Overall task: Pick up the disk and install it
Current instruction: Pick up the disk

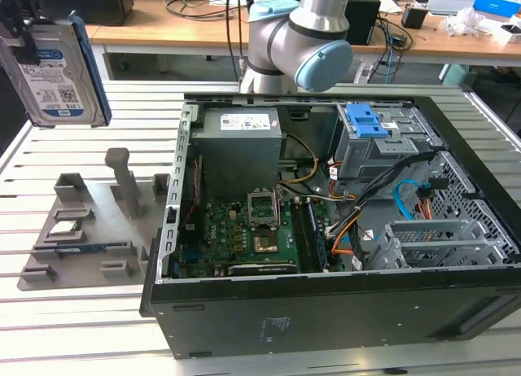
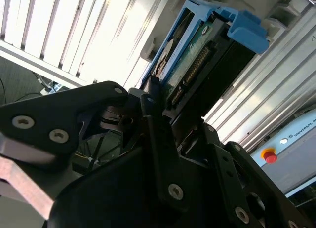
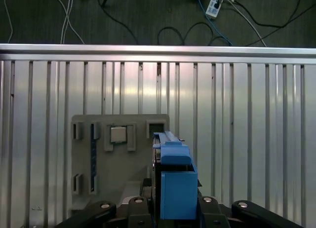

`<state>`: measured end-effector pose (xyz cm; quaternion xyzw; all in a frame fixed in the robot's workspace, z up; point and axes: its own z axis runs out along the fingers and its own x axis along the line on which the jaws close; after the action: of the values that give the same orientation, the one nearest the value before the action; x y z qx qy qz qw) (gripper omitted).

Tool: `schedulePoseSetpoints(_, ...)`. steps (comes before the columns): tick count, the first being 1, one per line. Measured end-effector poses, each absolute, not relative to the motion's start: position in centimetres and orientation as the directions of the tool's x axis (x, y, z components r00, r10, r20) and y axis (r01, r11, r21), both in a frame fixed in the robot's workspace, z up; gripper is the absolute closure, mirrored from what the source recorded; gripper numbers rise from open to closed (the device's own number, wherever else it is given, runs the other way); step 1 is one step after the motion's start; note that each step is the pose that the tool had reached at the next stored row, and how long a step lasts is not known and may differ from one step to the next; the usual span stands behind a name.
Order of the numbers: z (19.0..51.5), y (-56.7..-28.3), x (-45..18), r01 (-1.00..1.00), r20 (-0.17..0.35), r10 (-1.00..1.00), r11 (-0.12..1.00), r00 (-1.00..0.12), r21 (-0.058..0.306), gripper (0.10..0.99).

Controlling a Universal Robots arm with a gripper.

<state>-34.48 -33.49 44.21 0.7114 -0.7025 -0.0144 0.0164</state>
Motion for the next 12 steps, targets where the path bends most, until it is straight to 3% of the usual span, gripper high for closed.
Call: schedulePoseSetpoints(12,46.9,-33.4,-34.4,-0.999,0.003,-1.000,-0.013,0.013,0.044,0.722)
